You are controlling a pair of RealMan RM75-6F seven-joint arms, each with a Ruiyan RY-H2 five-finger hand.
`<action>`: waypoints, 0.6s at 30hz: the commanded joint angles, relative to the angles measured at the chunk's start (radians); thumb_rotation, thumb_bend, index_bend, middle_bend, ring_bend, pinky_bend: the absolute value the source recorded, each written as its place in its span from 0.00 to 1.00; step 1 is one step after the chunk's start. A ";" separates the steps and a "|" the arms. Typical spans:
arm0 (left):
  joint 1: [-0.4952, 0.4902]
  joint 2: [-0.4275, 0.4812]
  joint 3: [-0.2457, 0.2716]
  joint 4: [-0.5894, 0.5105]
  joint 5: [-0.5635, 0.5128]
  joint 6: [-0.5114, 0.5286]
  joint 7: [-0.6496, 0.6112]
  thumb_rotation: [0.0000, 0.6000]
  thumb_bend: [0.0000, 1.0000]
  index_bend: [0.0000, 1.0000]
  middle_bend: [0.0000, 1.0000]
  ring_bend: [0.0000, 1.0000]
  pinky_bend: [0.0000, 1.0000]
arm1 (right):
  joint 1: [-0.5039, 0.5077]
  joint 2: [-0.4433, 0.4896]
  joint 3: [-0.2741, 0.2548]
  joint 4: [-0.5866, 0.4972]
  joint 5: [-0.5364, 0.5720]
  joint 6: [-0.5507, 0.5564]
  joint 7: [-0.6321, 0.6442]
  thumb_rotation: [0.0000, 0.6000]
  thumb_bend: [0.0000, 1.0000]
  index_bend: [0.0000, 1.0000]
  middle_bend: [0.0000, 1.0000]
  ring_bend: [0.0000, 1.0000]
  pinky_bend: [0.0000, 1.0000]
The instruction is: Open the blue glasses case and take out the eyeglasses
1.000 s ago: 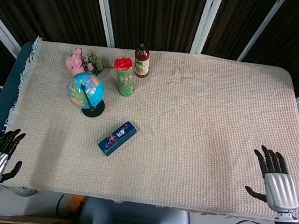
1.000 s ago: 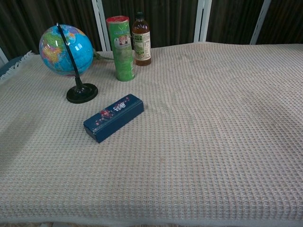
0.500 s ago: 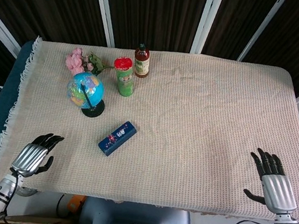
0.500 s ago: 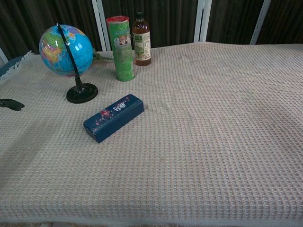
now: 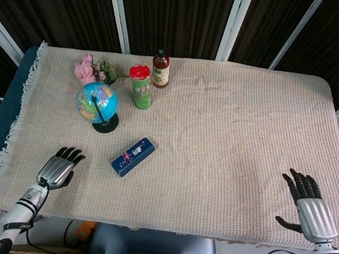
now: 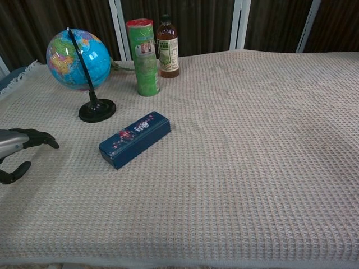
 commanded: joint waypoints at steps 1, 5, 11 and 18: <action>-0.011 -0.005 0.007 -0.015 0.008 0.000 -0.007 1.00 0.70 0.14 0.04 0.00 0.05 | 0.000 0.001 0.001 0.001 0.002 0.002 0.003 1.00 0.18 0.00 0.00 0.00 0.00; -0.023 -0.014 0.016 -0.027 0.006 0.000 -0.002 1.00 0.70 0.13 0.04 0.00 0.05 | 0.000 0.001 0.000 0.001 0.002 0.000 0.000 1.00 0.18 0.00 0.00 0.00 0.00; -0.037 -0.023 0.035 -0.068 0.018 0.003 0.008 1.00 0.70 0.13 0.03 0.00 0.05 | 0.000 0.003 -0.001 0.001 -0.001 0.000 0.006 1.00 0.18 0.00 0.00 0.00 0.00; -0.053 -0.051 0.046 -0.092 0.030 0.024 0.029 1.00 0.70 0.09 0.02 0.00 0.05 | -0.001 0.012 -0.005 0.001 -0.006 0.003 0.024 1.00 0.18 0.00 0.00 0.00 0.00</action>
